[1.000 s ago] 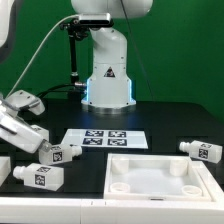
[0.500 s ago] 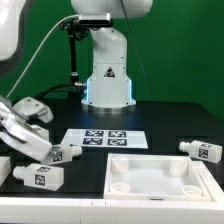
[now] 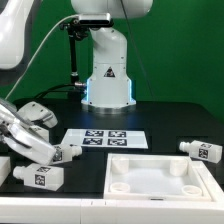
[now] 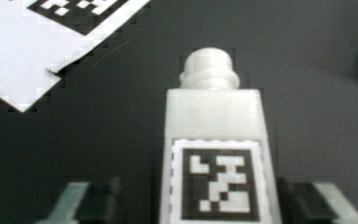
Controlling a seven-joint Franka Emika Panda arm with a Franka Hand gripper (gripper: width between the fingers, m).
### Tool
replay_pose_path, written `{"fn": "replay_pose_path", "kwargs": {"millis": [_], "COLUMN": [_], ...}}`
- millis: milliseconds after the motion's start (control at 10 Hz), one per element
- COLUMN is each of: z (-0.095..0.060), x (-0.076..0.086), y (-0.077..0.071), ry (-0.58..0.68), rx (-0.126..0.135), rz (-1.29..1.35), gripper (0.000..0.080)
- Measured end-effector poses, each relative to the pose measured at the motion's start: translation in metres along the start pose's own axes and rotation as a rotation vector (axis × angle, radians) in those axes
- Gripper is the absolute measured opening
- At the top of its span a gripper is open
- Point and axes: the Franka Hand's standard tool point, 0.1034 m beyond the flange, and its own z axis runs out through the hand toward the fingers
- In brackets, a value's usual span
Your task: Assemble one leg
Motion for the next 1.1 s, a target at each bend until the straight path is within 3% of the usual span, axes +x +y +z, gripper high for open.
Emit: {"fn": "replay_pose_path", "kwargs": {"millis": [100, 200, 400, 500, 600, 700, 800, 900, 1100], "z": [0.000, -0.001, 0.001, -0.003, -0.006, -0.006, -0.013, -0.016, -0.014], "x": [0.000, -0.005, -0.049, -0.067, -0.099, -0.113, -0.099, -0.094, -0.098], "y": [0.000, -0.006, -0.042, -0.064, -0.084, -0.084, -0.079, -0.088, -0.102], "ry": [0.002, 0.015, 0.037, 0.125, 0.202, 0.224, 0.277, 0.367, 0.511], "rx": [0.000, -0.007, -0.030, -0.024, -0.010, -0.014, -0.019, 0.002, 0.023], "rz": [0.000, -0.003, -0.035, -0.028, -0.034, -0.058, -0.055, -0.060, -0.086], "gripper": [0.0284, 0.0284, 0.0284, 0.0284, 0.0284, 0.0284, 0.0284, 0.0284, 0.0284]}}
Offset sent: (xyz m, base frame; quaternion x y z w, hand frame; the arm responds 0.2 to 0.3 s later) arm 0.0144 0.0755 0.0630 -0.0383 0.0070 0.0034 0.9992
